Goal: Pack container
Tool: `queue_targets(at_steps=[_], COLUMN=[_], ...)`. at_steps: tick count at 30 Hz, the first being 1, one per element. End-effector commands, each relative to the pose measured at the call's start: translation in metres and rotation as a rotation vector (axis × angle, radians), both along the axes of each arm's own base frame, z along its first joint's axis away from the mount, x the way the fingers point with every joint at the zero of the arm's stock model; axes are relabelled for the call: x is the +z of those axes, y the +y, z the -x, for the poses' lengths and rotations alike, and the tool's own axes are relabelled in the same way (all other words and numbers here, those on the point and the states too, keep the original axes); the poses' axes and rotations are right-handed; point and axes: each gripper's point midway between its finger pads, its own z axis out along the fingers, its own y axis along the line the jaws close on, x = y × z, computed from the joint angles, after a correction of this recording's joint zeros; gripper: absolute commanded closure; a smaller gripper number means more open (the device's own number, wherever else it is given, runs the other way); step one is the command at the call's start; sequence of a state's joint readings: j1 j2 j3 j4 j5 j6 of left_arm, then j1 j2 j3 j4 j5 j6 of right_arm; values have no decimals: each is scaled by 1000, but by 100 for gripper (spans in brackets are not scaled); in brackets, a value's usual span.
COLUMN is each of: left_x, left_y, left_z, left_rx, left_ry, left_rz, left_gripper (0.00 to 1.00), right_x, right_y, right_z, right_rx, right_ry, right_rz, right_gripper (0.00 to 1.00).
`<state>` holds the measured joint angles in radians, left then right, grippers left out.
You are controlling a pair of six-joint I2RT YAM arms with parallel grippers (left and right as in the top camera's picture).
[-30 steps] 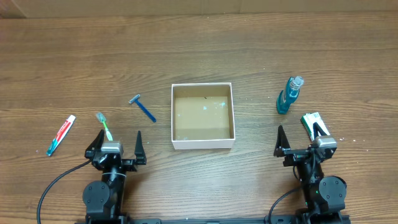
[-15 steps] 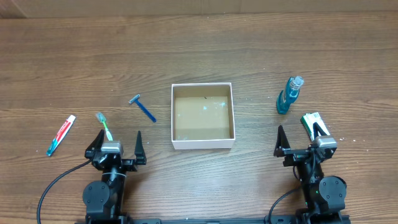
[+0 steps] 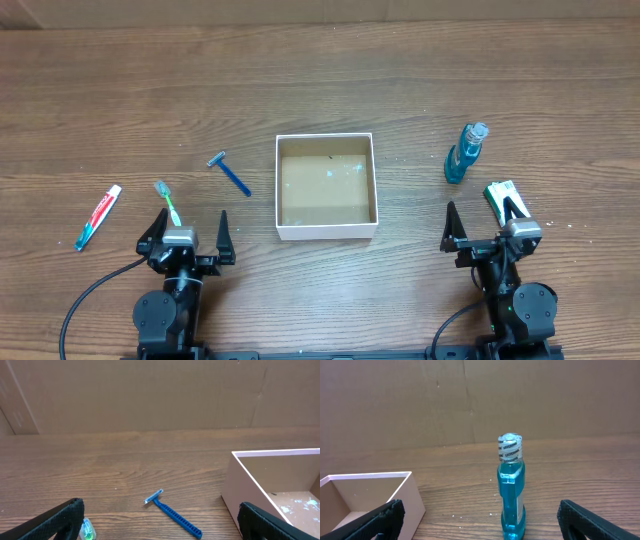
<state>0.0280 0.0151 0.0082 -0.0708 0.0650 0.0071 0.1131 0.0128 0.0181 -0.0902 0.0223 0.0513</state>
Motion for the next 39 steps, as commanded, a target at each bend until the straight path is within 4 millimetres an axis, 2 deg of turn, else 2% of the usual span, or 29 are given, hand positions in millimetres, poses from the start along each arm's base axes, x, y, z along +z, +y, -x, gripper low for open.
queue_targets(at_steps=[1,8,12,22,27,32,35,39], left_x=[1,1,-1,0,0,-1,5,27], left_y=[-3,-3,7,6,9,8,8,8], left_z=[0,0,0,0,0,0,3,14], left_rx=[-15,-15,39,36,49,54,56,61], left_ry=[-7,-7,-2,-3,-4,1,11,68], left_rz=[8,7,-27,-26,-25,99,120,123], left_gripper=[0,0,0,0,0,0,0,0], right_x=[-1,-1,-1,-1,-1,-4,6,31], right_y=[2,2,2,4,4,3,3,4], right_z=[0,0,0,0,0,2,3,-5], right_rx=[12,12,12,19,16,11,7,4], right_ry=[-6,-7,-6,-8,9,65,119,177], right_rz=[6,6,6,-2,-107,-126,-120,-113], right_gripper=[0,0,0,0,0,0,0,0])
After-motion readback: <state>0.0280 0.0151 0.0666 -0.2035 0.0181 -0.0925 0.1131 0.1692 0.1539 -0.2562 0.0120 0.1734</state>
